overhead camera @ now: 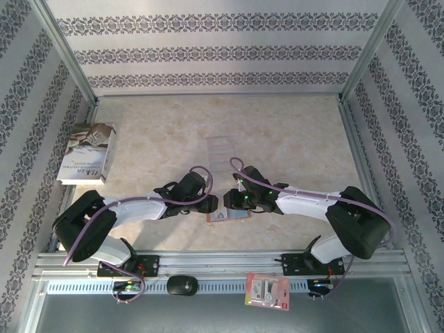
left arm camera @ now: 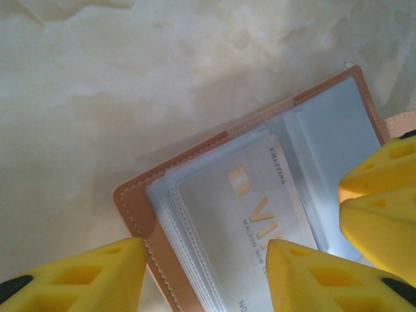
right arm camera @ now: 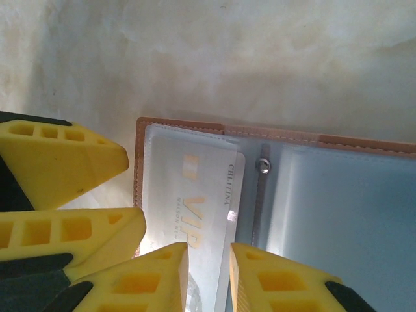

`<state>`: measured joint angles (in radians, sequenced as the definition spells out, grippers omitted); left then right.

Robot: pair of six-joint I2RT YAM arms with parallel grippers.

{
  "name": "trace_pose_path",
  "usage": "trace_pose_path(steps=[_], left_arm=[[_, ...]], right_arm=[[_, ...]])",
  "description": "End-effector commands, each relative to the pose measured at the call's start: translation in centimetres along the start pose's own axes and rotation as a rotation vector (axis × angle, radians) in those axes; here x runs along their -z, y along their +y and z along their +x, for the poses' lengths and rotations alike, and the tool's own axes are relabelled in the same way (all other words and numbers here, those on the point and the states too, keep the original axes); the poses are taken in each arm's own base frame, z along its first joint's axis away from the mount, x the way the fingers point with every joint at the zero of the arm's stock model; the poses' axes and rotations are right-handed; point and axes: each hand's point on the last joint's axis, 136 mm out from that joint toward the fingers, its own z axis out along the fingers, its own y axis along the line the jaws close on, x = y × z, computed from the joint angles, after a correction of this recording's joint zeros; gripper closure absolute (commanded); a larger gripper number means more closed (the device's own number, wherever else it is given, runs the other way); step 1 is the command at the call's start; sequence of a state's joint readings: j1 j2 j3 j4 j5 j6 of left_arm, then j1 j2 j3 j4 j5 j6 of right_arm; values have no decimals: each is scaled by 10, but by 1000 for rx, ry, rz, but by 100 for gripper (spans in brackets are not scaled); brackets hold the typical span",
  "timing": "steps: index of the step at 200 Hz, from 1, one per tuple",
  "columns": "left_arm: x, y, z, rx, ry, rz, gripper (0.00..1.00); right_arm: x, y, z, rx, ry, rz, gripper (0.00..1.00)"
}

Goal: Take the credit cards out of the card holder

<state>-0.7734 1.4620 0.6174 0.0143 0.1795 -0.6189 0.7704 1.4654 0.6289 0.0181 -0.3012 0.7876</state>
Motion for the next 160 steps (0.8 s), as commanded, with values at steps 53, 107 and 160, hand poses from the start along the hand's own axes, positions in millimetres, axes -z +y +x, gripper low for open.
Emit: trace_pose_path(steps=[53, 107, 160], left_arm=[[-8, 2, 11, -23, 40, -37, 53], [-14, 0, 7, -28, 39, -38, 62], [-8, -3, 2, -28, 19, -32, 56]], right_arm=[[-5, -5, 5, -12, 21, 14, 77], [-7, -10, 7, -19, 34, 20, 77], [-3, -23, 12, -24, 33, 45, 78]])
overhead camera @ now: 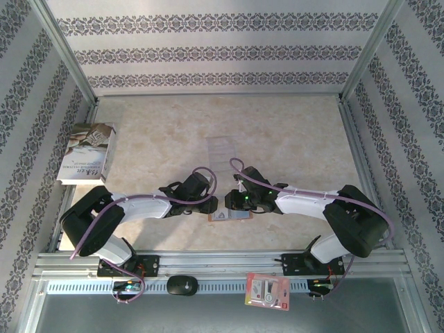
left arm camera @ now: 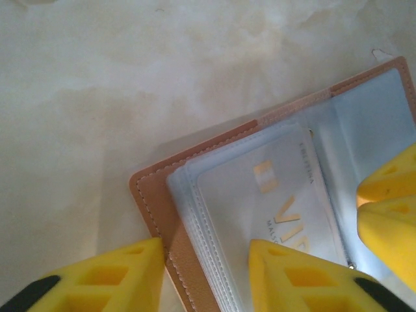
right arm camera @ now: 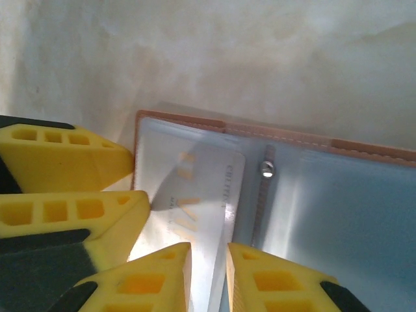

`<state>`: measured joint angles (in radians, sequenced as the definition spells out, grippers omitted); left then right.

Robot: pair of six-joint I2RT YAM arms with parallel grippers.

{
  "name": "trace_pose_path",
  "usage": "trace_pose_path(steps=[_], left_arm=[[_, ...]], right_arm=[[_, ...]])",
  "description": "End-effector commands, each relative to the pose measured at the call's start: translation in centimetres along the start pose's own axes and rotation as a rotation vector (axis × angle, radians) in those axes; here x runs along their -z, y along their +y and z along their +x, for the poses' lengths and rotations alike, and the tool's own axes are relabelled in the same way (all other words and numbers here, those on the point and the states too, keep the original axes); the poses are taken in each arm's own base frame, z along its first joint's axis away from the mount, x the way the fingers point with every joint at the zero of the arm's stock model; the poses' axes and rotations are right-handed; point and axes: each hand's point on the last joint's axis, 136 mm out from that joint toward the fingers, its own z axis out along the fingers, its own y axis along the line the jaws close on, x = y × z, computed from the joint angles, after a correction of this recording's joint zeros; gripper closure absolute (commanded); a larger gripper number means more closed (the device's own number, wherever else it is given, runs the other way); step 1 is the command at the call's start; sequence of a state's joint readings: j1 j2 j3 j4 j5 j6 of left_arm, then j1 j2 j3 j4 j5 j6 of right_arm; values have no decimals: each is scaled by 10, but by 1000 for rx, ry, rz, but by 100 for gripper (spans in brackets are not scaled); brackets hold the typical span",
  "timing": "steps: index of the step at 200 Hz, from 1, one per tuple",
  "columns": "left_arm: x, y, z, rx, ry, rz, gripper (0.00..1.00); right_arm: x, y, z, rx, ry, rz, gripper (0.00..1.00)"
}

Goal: Take the credit cards out of the card holder

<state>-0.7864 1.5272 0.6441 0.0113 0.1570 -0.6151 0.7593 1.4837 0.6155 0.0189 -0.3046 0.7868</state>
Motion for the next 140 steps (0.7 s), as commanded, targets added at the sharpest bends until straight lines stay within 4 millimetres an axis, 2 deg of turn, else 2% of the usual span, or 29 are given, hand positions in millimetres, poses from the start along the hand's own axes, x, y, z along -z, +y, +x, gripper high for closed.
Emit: trace_pose_path(steps=[1, 61, 76, 87, 140], left_arm=[[5, -6, -2, -18, -8, 5, 56], [16, -23, -4, -73, -28, 31, 58], [19, -31, -6, -80, -39, 51, 64], [22, -36, -9, -85, -49, 61, 65], [7, -29, 5, -73, 20, 37, 66]], right_arm=[[1, -13, 7, -8, 15, 24, 78], [5, -15, 6, 21, -6, 37, 78], [6, -16, 6, 21, -11, 36, 78], [6, -16, 6, 22, -13, 36, 78], [6, -14, 6, 32, -14, 28, 77]])
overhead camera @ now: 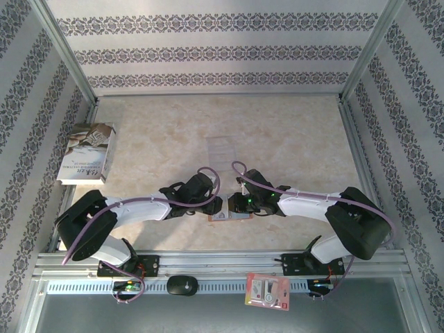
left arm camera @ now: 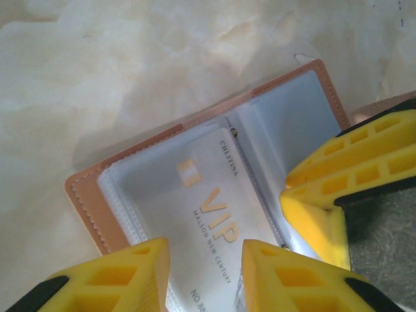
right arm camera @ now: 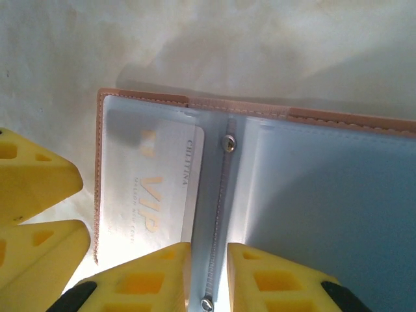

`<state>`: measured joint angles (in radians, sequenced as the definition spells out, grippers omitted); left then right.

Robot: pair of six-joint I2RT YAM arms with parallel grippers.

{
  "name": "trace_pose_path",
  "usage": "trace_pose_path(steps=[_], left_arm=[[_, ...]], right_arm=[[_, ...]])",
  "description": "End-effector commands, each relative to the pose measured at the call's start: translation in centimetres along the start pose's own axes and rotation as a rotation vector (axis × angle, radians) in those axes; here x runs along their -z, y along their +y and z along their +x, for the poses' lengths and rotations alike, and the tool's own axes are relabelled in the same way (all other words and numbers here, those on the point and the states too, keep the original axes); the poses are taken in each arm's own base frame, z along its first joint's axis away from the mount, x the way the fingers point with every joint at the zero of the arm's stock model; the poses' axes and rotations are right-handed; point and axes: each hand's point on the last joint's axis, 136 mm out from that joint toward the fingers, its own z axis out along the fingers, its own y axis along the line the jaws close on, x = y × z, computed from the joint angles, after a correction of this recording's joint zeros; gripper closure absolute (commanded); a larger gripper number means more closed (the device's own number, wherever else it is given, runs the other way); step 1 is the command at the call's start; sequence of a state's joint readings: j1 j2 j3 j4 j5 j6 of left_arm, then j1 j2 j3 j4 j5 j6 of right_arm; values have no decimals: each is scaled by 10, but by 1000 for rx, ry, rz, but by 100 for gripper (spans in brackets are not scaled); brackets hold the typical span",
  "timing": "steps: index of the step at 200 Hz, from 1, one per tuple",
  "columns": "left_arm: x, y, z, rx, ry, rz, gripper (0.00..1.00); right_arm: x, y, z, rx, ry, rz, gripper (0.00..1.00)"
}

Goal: Take the credit cards out of the card holder

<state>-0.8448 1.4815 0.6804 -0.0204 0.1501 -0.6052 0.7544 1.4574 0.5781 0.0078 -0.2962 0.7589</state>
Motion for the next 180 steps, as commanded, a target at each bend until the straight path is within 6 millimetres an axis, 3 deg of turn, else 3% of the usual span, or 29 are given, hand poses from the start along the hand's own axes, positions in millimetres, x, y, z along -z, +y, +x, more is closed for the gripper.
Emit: trace_pose_path(steps=[1, 64, 180], left_arm=[[-6, 0, 9, -12, 42, -12, 66], [-20, 6, 19, -4, 78, -28, 76], [-20, 9, 23, -6, 86, -39, 84]], right_arm=[[3, -4, -2, 15, -19, 8, 77], [-6, 6, 1, -5, 27, -59, 77], [-9, 3, -2, -94, 20, -114, 84]])
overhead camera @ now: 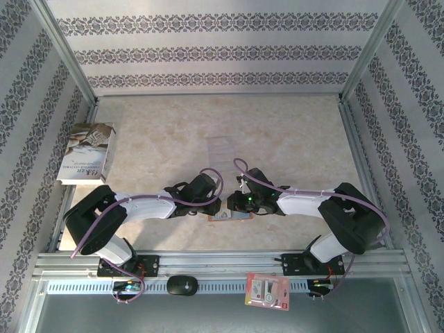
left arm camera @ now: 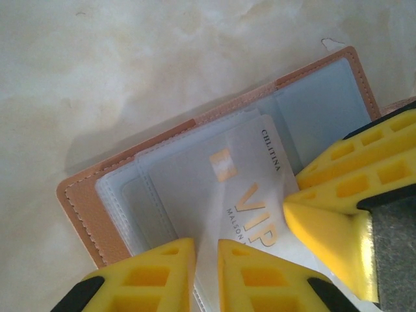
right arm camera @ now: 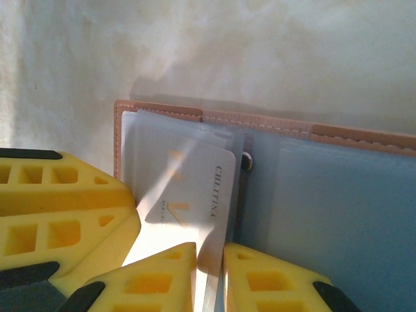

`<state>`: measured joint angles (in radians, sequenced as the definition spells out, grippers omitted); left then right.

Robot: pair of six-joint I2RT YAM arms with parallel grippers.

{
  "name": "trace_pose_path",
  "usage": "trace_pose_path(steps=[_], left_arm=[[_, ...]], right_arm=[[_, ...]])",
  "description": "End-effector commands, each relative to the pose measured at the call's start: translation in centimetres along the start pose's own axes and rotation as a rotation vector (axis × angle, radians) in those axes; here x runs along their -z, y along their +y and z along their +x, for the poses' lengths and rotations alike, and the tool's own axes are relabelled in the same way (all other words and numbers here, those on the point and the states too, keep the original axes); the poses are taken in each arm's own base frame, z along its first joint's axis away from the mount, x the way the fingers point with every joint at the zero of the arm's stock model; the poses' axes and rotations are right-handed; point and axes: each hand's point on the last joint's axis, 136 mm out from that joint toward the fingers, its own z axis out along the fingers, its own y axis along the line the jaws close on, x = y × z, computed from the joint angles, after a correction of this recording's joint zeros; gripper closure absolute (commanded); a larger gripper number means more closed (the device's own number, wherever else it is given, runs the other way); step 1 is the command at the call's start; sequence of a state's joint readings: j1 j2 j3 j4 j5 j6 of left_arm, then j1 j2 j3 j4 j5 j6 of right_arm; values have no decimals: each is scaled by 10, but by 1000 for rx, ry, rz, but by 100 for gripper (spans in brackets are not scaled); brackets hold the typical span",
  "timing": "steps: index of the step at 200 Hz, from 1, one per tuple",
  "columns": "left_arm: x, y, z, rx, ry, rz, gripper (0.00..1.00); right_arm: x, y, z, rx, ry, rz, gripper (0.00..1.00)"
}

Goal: Take the credit cards out of the card holder

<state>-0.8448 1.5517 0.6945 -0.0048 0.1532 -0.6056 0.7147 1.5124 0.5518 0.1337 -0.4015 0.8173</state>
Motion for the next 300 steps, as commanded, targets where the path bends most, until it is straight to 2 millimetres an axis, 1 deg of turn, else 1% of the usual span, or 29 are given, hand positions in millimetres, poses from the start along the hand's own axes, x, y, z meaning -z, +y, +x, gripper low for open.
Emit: trace_pose_path(steps=[1, 24, 34, 44, 95, 122, 154, 198, 212, 246, 272, 300], left_arm=[[-6, 4, 16, -10, 50, -19, 84], [-6, 5, 15, -8, 49, -22, 85], [-6, 5, 16, -9, 52, -23, 86], [-6, 6, 16, -11, 55, -26, 87], [-9, 7, 18, -17, 72, -36, 90], [-11, 8, 19, -16, 76, -39, 91], [-12, 11, 20, -10, 78, -44, 92], [-12, 14, 21, -2, 79, -48, 93], [-12, 15, 22, 0, 77, -49, 93], [-11, 16, 22, 5, 75, -48, 93], [-11, 17, 23, 7, 74, -49, 93], [-10, 19, 23, 9, 73, -53, 94]], right_arm=[[0, -1, 0, -22, -2, -20, 84], [2, -3, -1, -32, -11, -19, 85], [3, -5, -1, -39, -14, -17, 84], [3, -5, 0, -43, -13, -25, 81], [5, -8, -2, -77, -27, -54, 80], [8, -8, -4, -89, -39, -67, 77], [8, -11, -4, -112, -43, -84, 77], [10, -13, -3, -122, -52, -85, 78], [11, -13, -4, -124, -55, -86, 80], [9, -12, -3, -122, -47, -94, 80], [8, -12, -3, -124, -47, -95, 83], [11, -12, -3, -124, -56, -93, 88]])
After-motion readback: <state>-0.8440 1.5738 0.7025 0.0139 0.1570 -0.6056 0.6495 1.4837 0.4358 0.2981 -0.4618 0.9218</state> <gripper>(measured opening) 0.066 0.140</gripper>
